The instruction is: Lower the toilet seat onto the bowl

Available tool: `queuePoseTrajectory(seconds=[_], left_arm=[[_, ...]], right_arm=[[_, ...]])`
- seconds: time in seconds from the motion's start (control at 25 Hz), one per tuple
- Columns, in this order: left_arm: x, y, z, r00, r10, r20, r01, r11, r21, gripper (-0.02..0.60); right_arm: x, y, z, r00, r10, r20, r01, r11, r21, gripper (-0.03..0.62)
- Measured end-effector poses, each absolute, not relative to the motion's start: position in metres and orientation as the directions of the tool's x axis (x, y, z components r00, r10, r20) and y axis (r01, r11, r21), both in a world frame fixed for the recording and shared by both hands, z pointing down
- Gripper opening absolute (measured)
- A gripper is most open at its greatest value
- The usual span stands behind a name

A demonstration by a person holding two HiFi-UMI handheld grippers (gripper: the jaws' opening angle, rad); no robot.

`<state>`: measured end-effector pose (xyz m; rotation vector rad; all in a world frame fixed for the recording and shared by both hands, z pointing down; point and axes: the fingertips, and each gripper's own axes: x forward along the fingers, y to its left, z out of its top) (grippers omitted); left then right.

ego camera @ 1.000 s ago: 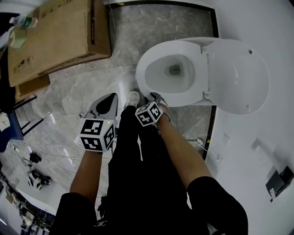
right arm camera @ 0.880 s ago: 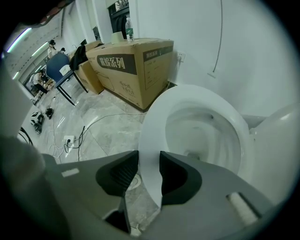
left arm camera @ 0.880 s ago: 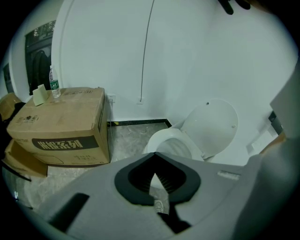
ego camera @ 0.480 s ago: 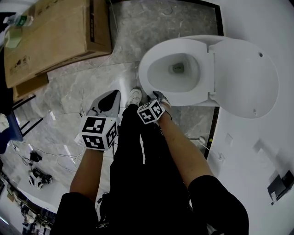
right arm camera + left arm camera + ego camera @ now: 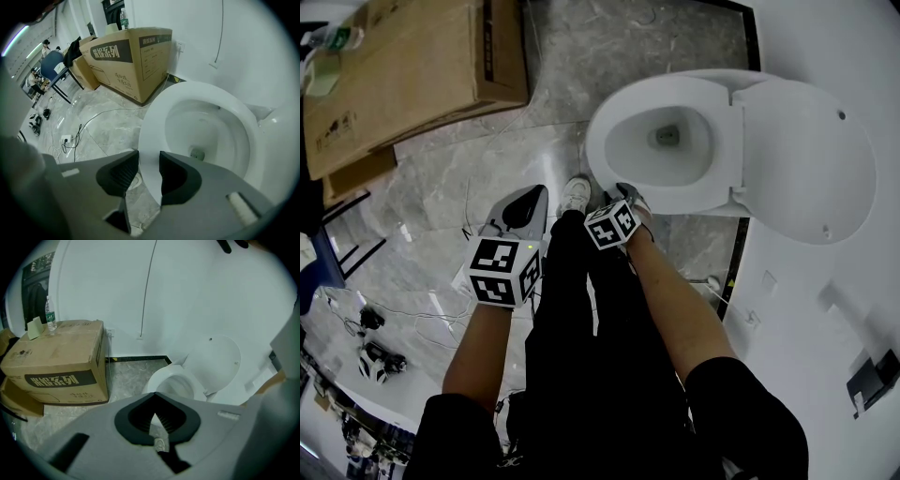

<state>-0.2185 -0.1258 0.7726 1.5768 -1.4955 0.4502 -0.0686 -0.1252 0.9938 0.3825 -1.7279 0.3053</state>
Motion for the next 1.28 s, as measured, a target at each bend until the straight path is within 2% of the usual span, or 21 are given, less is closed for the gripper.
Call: queuePoseTrajectory(seconds=[0.12,0.24,0.32,0.56,0.92,1.28], left_arm=[[-0.217,-0.127,0.771,0.214,-0.609,0.764,-0.930,0.112,0.350,0.008],[-0.218,-0.130,0.762,0.218,-0.616,0.757,-0.931,0.101,0.351,0.008],[-0.218,-0.134,0.752,0.221,-0.622,0.751,-0.933,0.091,0.349,0.008],[-0.206,-0.146,0.709,0.232,-0.645,0.728,-0.939,0.048,0.341,0.008],[-0.170,-0.176,0.614,0.269,-0.707,0.654,-0.945,-0.064,0.320,0.008],[-0.116,-0.207,0.493,0.301,-0.798,0.523,-0.944,-0.169,0.285,0.008]], right_arm=[[-0.069,-0.126,0.989,-0.179,-0.072,0.981,-0.434,0.901,-0.013,0.130],[-0.068,-0.131,0.969,-0.208,-0.099,0.973,-0.484,0.875,-0.014,0.073],[-0.065,-0.138,0.949,-0.227,-0.138,0.964,-0.529,0.849,-0.003,0.008],[-0.048,-0.156,0.881,-0.277,-0.236,0.931,-0.633,0.774,0.008,0.008],[-0.024,-0.198,0.732,-0.350,-0.481,0.804,-0.787,0.617,0.027,0.008],[0.005,-0.244,0.544,-0.394,-0.720,0.571,-0.886,0.463,-0.027,0.006]])
